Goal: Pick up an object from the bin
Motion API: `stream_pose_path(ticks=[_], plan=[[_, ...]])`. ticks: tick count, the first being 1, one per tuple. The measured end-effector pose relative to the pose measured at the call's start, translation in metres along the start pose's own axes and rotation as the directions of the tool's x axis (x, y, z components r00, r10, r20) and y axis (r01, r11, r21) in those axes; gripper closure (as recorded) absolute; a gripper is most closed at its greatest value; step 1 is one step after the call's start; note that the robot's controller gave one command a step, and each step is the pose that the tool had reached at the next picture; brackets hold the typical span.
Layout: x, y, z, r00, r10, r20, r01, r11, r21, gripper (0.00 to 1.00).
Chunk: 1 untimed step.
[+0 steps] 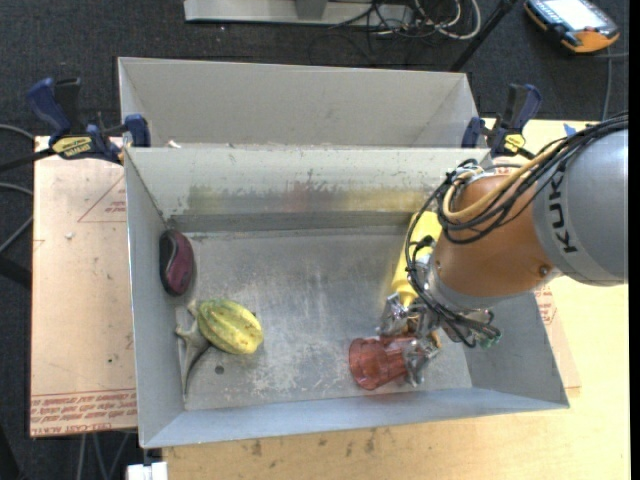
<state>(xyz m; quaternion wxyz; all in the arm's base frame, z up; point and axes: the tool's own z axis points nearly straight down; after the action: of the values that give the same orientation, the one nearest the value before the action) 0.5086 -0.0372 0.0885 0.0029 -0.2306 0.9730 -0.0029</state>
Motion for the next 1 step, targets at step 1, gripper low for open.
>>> stream_pose_path(ticks=[1], plan=[[0.0000,0.0000,0.0000,1.000,0.000,0.000,0.000,1.000,0.000,1.00]])
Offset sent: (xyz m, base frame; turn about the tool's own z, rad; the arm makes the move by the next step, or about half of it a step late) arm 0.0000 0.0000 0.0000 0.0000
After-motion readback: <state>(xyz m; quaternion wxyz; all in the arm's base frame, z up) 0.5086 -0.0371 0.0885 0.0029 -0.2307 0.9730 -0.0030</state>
